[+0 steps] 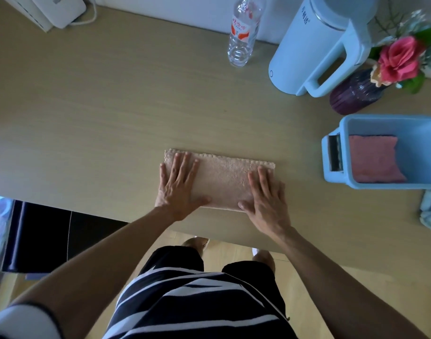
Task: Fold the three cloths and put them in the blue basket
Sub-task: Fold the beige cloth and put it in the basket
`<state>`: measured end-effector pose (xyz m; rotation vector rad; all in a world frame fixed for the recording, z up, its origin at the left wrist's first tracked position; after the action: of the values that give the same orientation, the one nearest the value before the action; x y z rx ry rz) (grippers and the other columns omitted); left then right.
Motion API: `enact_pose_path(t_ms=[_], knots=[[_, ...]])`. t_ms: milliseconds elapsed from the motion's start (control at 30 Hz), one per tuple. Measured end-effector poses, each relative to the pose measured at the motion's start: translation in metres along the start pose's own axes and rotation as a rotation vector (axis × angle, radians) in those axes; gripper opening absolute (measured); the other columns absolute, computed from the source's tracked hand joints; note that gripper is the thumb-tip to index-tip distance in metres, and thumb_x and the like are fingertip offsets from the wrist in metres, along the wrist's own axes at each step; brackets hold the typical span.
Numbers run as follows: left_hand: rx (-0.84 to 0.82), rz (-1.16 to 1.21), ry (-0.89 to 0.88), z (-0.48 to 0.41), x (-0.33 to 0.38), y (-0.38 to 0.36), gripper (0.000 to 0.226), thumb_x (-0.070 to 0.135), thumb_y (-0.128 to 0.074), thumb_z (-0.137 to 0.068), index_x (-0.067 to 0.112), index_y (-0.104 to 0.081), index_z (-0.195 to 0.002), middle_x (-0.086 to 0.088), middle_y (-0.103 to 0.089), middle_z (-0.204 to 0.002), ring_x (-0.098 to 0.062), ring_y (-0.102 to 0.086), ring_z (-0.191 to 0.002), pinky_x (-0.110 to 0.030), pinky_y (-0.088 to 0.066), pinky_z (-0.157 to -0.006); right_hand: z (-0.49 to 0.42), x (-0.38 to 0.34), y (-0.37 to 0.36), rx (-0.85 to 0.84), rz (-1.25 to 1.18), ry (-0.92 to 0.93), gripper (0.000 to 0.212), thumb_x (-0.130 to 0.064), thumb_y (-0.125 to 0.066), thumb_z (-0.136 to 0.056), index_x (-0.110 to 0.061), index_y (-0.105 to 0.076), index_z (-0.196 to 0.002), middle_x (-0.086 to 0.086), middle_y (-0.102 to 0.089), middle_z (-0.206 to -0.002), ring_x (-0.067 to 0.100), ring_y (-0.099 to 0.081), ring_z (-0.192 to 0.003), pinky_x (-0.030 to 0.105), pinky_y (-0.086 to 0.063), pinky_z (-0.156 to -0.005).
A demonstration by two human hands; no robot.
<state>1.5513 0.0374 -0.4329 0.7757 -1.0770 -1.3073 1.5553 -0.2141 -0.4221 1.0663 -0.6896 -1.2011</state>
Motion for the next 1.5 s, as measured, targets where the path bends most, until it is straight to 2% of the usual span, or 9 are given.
enact_pose_path(t_ms=[200,300,500,600,967,1133,1300,1400,1500], knots=[[0.025,-0.187,-0.255,-0.055,-0.014,0.034,0.108,0.088,-0.014,-0.081,0.015,-0.017,-0.160,-0.015,-0.011,-0.167,-0.038,-0.009,-0.154,-0.062,0.008,-0.121,0.021,0.005,0.015,0.037,-0.038,-0.129,0.084,-0.055,-0.047,-0.093,-0.018,-0.012,-0.160,0.011,-0.004,-0.168,0.031,-0.005,-0.155,0.055,-0.008,-0.123],[0.120,-0.260,-0.273,-0.085,-0.010,0.072,0.103,0.072,-0.049,-0.084,0.011,-0.014,-0.159,-0.017,-0.004,-0.168,-0.036,0.001,-0.155,-0.059,0.018,-0.118,0.037,-0.012,0.024,0.008,-0.046,-0.132,0.081,-0.052,-0.055,-0.087,-0.015,-0.028,-0.155,0.012,-0.030,-0.160,0.030,-0.027,-0.149,0.052,-0.020,-0.122],[0.178,-0.125,-0.625,-0.040,0.047,0.065,0.055,0.031,-0.076,-0.080,0.011,-0.060,-0.129,-0.019,-0.052,-0.145,-0.035,-0.047,-0.136,-0.054,-0.046,-0.106,0.031,-0.042,0.038,0.072,-0.111,0.144,0.051,-0.021,-0.074,-0.079,-0.018,-0.059,-0.127,0.002,-0.056,-0.128,0.021,-0.053,-0.118,0.036,-0.045,-0.100],[0.037,-0.027,-0.726,-0.011,0.054,0.042,0.048,0.045,-0.054,-0.095,0.017,-0.056,-0.134,-0.010,-0.043,-0.153,-0.027,-0.043,-0.140,-0.044,-0.048,-0.107,0.013,-0.038,0.038,0.047,-0.094,0.269,0.058,-0.011,-0.078,-0.072,-0.019,-0.061,-0.127,0.002,-0.050,-0.138,0.022,-0.048,-0.128,0.038,-0.046,-0.102],[-0.190,0.058,-0.647,0.001,0.041,0.033,0.122,0.093,-0.049,-0.064,0.019,-0.023,-0.158,0.002,-0.013,-0.167,-0.016,-0.005,-0.156,-0.035,-0.007,-0.127,-0.015,-0.046,0.053,0.082,-0.126,0.244,0.020,-0.024,-0.059,-0.089,-0.020,-0.063,-0.108,-0.002,-0.062,-0.103,0.022,-0.059,-0.096,0.038,-0.045,-0.084],[0.019,0.393,-0.439,0.008,0.037,0.049,0.044,0.041,-0.062,-0.087,0.014,-0.065,-0.122,-0.006,-0.074,-0.110,-0.028,-0.070,-0.097,-0.034,-0.055,-0.086,-0.006,-0.046,0.066,-0.114,-0.702,0.185,0.026,-0.036,-0.045,-0.099,-0.018,-0.058,-0.086,-0.004,-0.059,-0.063,0.015,-0.056,-0.055,0.032,-0.042,-0.058],[-0.175,0.711,0.026,-0.003,0.024,0.050,0.030,0.036,-0.060,-0.091,0.012,-0.055,-0.074,0.005,-0.049,-0.059,-0.014,-0.044,-0.051,-0.030,-0.032,-0.052,0.000,-0.040,0.060,-0.232,-1.082,0.087,0.041,-0.060,-0.068,-0.079,-0.028,-0.058,-0.103,-0.005,-0.063,-0.083,0.015,-0.055,-0.069,0.029,-0.042,-0.061],[-0.240,0.794,0.128,-0.009,0.016,0.045,0.039,0.046,-0.052,-0.084,0.020,-0.036,-0.059,0.011,-0.032,-0.058,-0.011,-0.029,-0.052,-0.030,-0.026,-0.053,-0.006,-0.031,0.057,-0.154,-0.970,0.022,0.054,-0.039,-0.078,-0.078,-0.025,-0.055,-0.124,-0.002,-0.069,-0.100,0.020,-0.067,-0.085,0.035,-0.054,-0.072],[-0.245,0.904,0.202,-0.014,0.014,0.043,0.038,0.046,-0.050,-0.085,0.022,-0.033,-0.062,0.005,-0.033,-0.066,-0.014,-0.030,-0.061,-0.035,-0.027,-0.058,-0.016,-0.025,0.060,-0.032,-1.052,-0.078,0.016,-0.016,-0.067,-0.088,-0.015,-0.065,-0.104,-0.010,-0.066,-0.079,0.002,-0.062,-0.066,0.022,-0.048,-0.059]])
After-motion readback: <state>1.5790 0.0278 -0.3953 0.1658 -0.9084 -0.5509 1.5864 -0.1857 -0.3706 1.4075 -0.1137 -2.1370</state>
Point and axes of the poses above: each hand's wrist, its own z-axis away from the middle knuckle, its own y-axis out of the back of the hand, x = y × z, the point moved 6 cm from there along -z, towards the middle knuckle
